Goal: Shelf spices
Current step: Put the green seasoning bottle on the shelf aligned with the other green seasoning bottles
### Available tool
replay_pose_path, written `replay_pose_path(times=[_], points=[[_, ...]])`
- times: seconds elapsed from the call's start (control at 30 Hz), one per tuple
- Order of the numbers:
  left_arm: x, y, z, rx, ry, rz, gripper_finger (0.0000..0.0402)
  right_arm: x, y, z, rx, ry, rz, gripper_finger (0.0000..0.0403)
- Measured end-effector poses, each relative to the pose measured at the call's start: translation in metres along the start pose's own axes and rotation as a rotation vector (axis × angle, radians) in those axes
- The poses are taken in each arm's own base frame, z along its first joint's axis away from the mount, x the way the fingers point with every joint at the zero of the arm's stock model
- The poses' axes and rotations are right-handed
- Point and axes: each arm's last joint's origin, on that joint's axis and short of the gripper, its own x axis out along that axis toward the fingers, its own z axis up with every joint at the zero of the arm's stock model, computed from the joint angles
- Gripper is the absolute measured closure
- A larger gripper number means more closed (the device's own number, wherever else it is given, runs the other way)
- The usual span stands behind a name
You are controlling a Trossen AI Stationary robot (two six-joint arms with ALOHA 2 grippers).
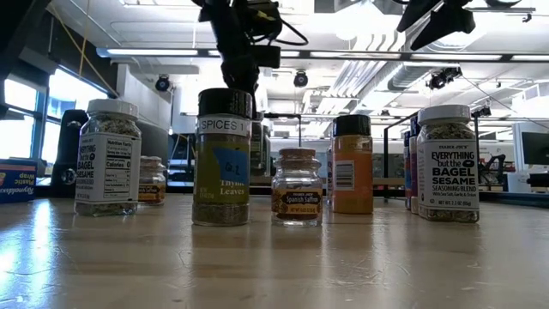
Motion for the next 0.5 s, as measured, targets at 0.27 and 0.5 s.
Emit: replay_pose_path(times=[0.27, 0.5], points=[[0.007, -0.002, -0.001, 0.000, -0.010, 0.000, 0.0193, 0.000, 0.000, 0.000, 0.001, 0.000, -0.001, 0.0128], [0.010, -0.002, 0.001, -0.013, -0.013, 0.078, 0.0176, 0.000, 0.000, 0.000, 0.001, -0.001, -0.001, 0.0128]])
